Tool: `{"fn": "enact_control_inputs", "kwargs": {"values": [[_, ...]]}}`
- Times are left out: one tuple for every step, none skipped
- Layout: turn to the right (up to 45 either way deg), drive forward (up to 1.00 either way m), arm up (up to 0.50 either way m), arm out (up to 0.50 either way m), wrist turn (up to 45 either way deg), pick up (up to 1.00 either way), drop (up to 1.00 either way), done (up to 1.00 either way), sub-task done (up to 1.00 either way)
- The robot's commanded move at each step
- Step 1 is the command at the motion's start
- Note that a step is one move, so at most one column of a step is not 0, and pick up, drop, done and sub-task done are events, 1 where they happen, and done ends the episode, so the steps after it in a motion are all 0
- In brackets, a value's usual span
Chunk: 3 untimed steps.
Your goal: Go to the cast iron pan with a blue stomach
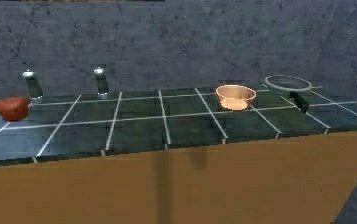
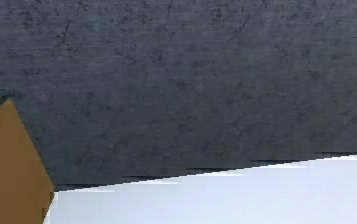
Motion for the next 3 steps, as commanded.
{"fn": "enact_control_inputs", "kwargs": {"values": [[24.0,0.00,0.00,0.00,0.0,0.00,0.00,0.00,0.00],[0.0,0.25,0.00,0.00,0.0,0.00,0.00,0.00,0.00],[0.0,0.00,0.00,0.00,0.0,0.00,0.00,1.00,0.00]]}}
